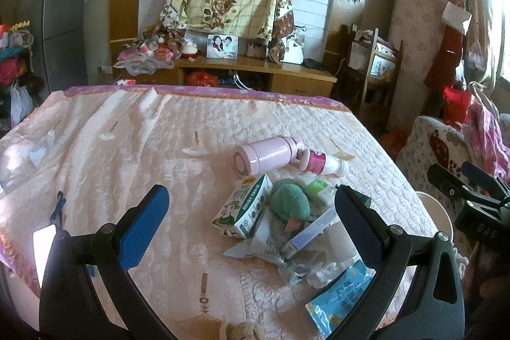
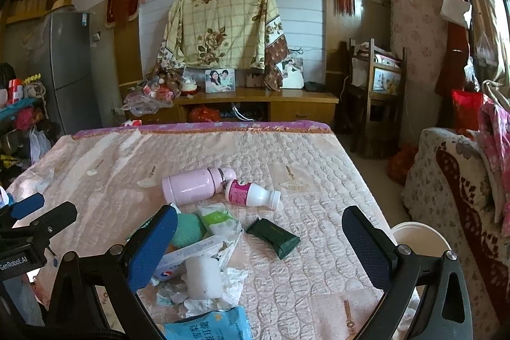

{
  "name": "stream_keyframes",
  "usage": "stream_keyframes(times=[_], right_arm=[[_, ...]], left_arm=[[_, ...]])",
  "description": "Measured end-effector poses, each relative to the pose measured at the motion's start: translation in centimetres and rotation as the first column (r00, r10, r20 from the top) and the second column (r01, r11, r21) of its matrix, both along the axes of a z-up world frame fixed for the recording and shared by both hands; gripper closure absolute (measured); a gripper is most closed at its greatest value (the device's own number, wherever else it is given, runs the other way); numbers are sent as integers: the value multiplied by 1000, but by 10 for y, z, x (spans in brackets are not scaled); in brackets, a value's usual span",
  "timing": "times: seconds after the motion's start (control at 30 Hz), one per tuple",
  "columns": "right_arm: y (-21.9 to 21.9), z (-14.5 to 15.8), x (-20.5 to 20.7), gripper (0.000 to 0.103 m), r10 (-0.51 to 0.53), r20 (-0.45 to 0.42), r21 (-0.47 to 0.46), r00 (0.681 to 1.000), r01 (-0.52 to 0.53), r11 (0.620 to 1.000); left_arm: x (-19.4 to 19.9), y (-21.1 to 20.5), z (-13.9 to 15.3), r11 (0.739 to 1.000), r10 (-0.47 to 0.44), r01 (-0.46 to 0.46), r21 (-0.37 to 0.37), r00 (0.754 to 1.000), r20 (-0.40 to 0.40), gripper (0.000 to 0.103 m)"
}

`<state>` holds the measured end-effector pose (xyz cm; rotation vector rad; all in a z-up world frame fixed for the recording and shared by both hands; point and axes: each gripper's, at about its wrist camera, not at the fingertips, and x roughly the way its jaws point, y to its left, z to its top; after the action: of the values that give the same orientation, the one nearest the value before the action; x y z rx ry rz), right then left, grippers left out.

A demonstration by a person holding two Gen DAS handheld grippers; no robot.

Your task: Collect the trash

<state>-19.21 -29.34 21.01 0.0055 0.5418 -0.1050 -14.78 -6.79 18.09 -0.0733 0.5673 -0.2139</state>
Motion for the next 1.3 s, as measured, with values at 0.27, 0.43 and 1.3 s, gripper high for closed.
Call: stream_keyframes(times=[0.27, 0.43, 1.3], right_arm=[[0, 1, -1, 1, -3, 11, 2, 1000, 3, 1000], [0, 1, -1, 1, -10, 19, 2, 1000, 10, 1000], [1, 3, -3, 1, -10, 38, -11, 999, 11, 1000]], left_arm=[[-2, 0, 2, 1000, -3, 3, -3, 1000, 20, 0], [-1, -1, 1, 1000, -4, 4, -6, 1000, 20, 0], [1, 3, 2, 1000, 12, -12, -3, 999, 37, 0]])
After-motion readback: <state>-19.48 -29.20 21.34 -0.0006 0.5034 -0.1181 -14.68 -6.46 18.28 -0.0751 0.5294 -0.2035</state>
